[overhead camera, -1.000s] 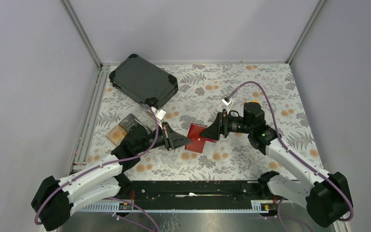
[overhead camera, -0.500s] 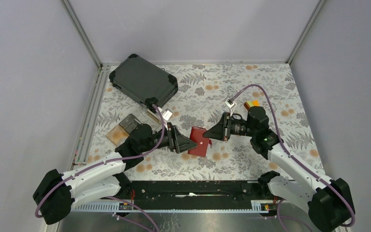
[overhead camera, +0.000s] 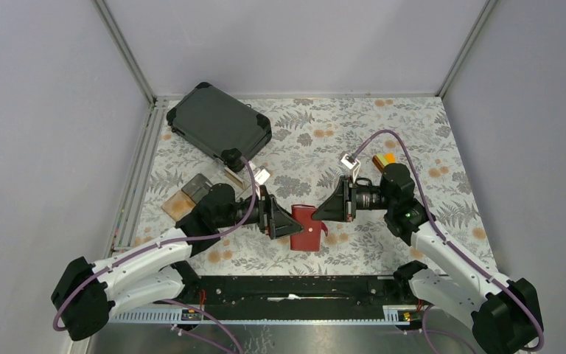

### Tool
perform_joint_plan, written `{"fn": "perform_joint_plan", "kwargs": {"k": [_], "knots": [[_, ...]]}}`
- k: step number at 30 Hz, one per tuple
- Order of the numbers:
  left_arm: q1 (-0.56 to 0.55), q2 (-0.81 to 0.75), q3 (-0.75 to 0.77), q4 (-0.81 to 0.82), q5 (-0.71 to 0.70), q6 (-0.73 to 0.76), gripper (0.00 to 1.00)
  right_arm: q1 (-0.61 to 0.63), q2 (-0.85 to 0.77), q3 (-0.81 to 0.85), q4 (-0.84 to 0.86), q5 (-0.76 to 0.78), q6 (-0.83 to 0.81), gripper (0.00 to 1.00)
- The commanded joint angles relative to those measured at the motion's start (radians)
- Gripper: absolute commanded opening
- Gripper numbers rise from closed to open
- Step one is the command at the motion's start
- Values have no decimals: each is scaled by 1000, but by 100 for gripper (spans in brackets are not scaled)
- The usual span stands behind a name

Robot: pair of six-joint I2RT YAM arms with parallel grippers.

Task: Put the credit cards into the card holder
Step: Close the card holder at the center of the board.

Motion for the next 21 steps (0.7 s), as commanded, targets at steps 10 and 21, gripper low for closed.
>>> {"fn": "perform_joint_plan", "kwargs": {"k": [10,21], "knots": [[-24,50,24,68,93,6,63,10,19,19,120,-84,35,0],[-10,46,31,29,-22,-18,0,9,-13,65,-156,295,-121,67]]}}
